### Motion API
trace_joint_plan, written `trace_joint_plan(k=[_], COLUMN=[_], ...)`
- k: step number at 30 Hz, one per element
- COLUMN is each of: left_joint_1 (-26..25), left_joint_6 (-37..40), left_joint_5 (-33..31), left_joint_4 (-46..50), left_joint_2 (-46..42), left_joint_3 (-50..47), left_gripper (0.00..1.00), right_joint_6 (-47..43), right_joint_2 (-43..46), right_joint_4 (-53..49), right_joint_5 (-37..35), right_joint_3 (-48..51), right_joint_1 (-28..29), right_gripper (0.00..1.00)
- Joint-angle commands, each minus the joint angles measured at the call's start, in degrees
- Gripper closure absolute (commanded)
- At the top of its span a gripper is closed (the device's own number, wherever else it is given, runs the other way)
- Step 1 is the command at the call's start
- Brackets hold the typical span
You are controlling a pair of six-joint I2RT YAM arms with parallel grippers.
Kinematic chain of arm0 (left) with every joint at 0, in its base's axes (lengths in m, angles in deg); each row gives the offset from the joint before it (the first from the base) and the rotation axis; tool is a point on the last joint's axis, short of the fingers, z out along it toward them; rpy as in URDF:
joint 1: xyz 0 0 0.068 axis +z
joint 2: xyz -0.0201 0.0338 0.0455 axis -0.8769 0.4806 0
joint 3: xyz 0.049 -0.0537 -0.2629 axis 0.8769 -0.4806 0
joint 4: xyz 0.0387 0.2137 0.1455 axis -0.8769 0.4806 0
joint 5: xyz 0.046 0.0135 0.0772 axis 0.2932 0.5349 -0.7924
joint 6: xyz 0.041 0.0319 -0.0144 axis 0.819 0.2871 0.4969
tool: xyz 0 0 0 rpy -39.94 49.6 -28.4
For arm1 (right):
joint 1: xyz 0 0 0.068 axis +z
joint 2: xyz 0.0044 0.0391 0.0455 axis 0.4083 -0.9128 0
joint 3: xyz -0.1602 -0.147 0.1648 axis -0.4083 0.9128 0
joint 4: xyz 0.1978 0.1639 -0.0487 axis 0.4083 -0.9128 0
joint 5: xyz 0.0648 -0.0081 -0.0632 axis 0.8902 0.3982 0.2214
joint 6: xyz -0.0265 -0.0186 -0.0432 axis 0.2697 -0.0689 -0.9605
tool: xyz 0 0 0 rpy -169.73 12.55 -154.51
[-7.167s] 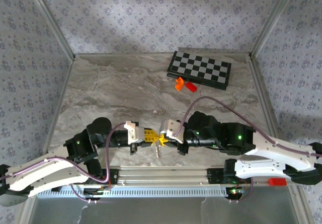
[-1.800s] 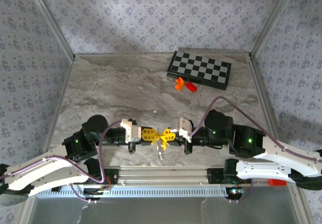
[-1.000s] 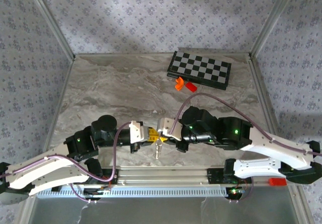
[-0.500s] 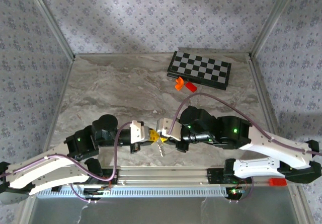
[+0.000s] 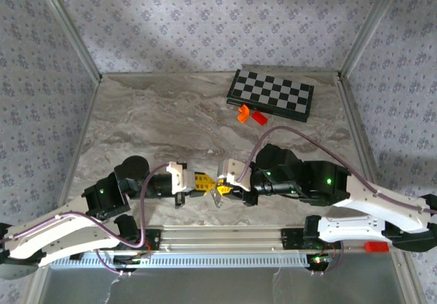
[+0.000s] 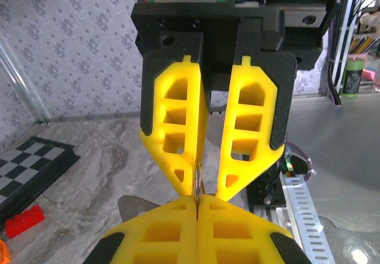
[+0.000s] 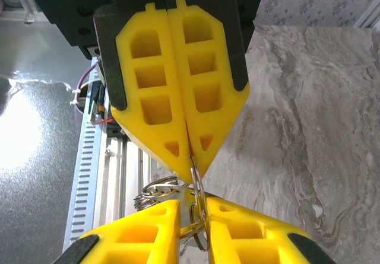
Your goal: Put the keys on the keyring
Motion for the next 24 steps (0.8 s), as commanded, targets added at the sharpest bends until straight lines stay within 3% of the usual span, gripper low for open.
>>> trace_joint_plan(k=[1, 9, 14, 24], left_joint_1=[-0.3, -0.3, -0.2, -0.3], left_joint_6=[-1.7, -2.4, -2.6, -2.8], left_joint_5=[2.3, 3.4, 3.5, 4.2], left_joint_4=[-6.6, -8.8, -9.2, -9.5], left_joint_2=[-1.2, -1.2, -1.0, -0.8], left_joint_3=[-0.4, -1.3, -1.3, -1.3], left_gripper=[1.00, 1.00, 1.00, 1.00], right_joint_6=[1.5, 2.1, 2.1, 2.1], right_joint_2=[1.9, 5.0, 6.0, 8.0], right_joint_4=[3.2, 8.6, 9.8, 11.5], right_joint_5=[1.2, 2.8, 3.7, 2.5], right_joint_3=[1.1, 5.6, 6.4, 7.6], right_joint_1=[0.2, -0.1, -0.3, -0.4], right_gripper=[0.81, 0.80, 0.71, 0.76])
